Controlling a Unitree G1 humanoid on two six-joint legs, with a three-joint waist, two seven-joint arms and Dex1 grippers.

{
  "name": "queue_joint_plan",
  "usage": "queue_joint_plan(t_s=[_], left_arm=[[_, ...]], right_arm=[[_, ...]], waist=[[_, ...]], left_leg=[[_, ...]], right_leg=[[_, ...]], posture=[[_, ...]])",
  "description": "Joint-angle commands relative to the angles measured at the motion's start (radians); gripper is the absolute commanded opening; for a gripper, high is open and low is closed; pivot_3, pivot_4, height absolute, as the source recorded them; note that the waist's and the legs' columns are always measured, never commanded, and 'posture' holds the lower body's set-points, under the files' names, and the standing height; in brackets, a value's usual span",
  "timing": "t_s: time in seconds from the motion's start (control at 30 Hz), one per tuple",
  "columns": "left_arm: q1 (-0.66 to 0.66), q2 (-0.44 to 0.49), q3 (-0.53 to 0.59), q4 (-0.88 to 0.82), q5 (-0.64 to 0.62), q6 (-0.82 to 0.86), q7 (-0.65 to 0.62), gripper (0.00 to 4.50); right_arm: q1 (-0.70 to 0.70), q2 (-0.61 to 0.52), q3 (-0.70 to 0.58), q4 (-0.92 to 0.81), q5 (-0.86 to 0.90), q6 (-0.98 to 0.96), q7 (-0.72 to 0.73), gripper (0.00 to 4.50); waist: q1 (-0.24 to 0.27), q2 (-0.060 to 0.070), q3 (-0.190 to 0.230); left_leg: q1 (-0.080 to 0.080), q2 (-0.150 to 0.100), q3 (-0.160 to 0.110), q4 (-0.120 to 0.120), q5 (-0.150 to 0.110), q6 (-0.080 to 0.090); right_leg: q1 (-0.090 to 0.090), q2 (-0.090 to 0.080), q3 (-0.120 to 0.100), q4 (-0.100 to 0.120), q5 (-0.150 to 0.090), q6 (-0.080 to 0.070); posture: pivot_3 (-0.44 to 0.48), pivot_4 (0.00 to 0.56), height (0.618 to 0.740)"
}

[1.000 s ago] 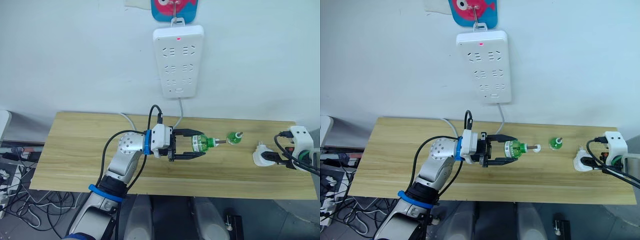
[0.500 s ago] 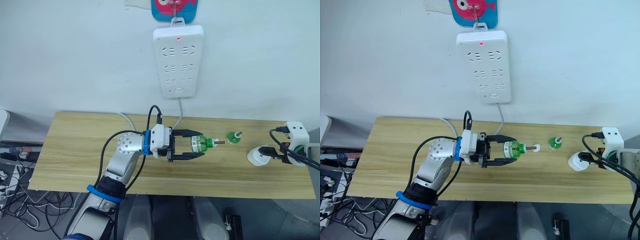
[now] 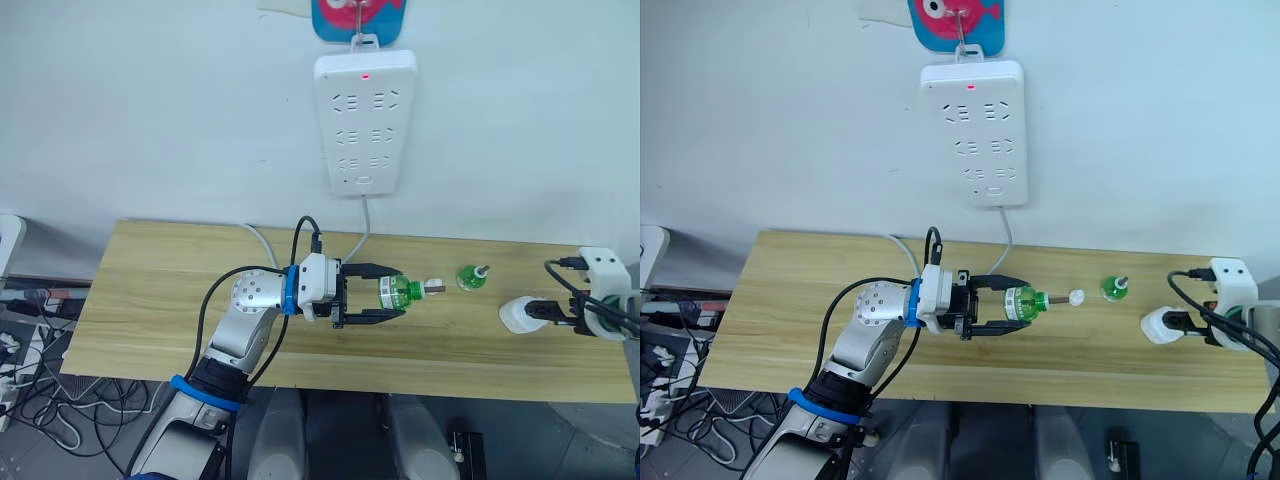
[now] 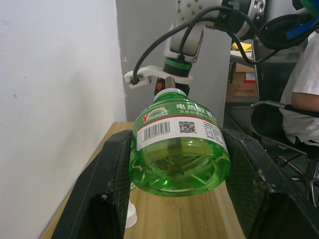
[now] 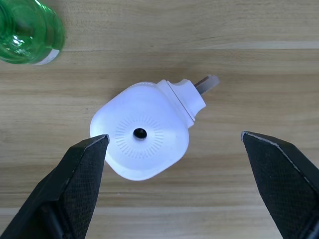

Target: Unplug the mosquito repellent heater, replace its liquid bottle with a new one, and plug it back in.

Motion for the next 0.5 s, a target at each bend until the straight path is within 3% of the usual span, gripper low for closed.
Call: queue_joint_plan(t_s=[0.03,0.23,0.33,0.5], left_arm=[[0.004,-0.009,-0.004,-0.038,0.000,-0.019,-0.001,2.26],[0.014,-0.001,-0.001,-0.053,-0.005,-0.014,-0.009,2.26],[0.019,0.003,0.000,-0.059,-0.006,-0.013,-0.010,2.26],[0.022,0.001,-0.006,-0.072,-0.004,-0.008,-0.002,2.26]], right_arm=[[-0.011,0.049,-0.107,-0.011,-0.008,0.040,-0.041,4.46],[0.012,0.013,-0.101,-0.059,-0.042,0.007,-0.009,4.46],[0.061,-0.043,-0.065,-0.109,-0.043,-0.068,0.055,3.88],[0.169,-0.098,0.025,-0.252,-0.006,-0.235,0.210,2.16]], waist=[[0.001,0.000,0.000],[0.002,0.000,0.000],[0.003,0.000,0.000],[0.002,0.000,0.000]], left_leg=[[0.000,0.000,0.000,0.000,0.000,0.000],[0.000,0.000,0.000,0.000,0.000,0.000],[0.000,0.000,0.000,0.000,0.000,0.000],[0.000,0.000,0.000,0.000,0.000,0.000]], right_leg=[[0.000,0.000,0.000,0.000,0.000,0.000],[0.000,0.000,0.000,0.000,0.000,0.000],[0.000,0.000,0.000,0.000,0.000,0.000],[0.000,0.000,0.000,0.000,0.000,0.000]], posture=[[0.065,0.422,0.740],[0.066,0.413,0.740],[0.068,0.407,0.740],[0.064,0.403,0.740]])
